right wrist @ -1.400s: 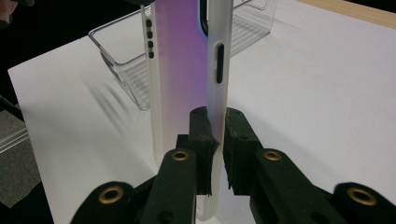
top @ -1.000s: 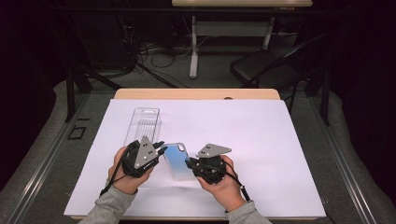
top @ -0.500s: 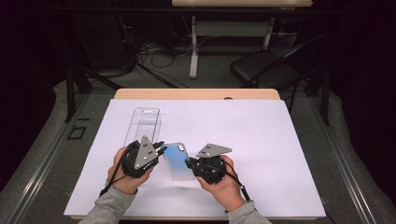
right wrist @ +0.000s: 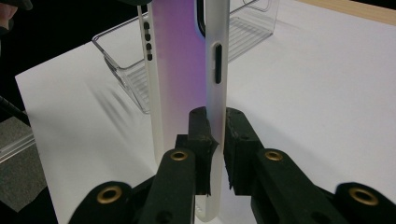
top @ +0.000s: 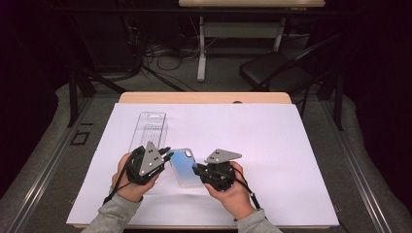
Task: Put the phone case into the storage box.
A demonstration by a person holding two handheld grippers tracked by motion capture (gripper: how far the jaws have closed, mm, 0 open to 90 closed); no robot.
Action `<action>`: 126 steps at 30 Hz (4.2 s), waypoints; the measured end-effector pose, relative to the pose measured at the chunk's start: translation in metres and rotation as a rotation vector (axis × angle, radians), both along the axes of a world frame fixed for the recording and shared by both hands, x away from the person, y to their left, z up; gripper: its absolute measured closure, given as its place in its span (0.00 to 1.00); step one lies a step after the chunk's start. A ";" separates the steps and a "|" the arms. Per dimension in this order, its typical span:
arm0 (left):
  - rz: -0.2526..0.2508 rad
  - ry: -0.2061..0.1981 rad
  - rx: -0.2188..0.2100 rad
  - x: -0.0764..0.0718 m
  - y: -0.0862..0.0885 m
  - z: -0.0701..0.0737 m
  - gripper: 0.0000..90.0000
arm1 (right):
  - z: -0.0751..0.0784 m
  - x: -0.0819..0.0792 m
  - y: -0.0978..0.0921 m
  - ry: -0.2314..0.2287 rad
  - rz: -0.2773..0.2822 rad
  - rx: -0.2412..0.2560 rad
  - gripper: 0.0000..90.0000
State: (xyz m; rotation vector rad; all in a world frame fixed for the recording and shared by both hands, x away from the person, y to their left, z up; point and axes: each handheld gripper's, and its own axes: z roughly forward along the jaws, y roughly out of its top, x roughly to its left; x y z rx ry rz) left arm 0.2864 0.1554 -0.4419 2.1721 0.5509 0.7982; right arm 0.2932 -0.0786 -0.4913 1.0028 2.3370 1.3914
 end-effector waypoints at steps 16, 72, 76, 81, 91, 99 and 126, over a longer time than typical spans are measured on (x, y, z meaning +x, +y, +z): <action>-0.015 0.002 0.004 -0.001 -0.001 0.000 0.89 | -0.001 0.003 -0.002 0.014 -0.006 0.018 0.87; 0.009 0.008 0.006 0.005 0.007 -0.001 0.89 | 0.011 0.003 -0.008 -0.026 0.001 0.051 0.58; 0.022 0.003 0.003 0.006 0.012 0.001 0.89 | 0.015 0.005 -0.012 -0.027 0.007 0.058 0.56; 0.035 -0.004 -0.007 0.007 0.017 0.003 0.89 | 0.020 0.008 -0.018 -0.008 0.013 0.082 0.54; 0.045 -0.005 -0.009 0.008 0.021 0.005 0.89 | 0.023 0.012 -0.026 -0.016 0.008 0.062 0.57; 0.052 -0.005 -0.017 0.008 0.023 0.005 0.89 | 0.027 0.015 -0.035 -0.054 -0.043 0.072 0.48; 0.082 -0.023 -0.060 0.011 0.037 0.016 0.89 | 0.034 0.018 -0.081 -0.078 -0.210 0.013 0.25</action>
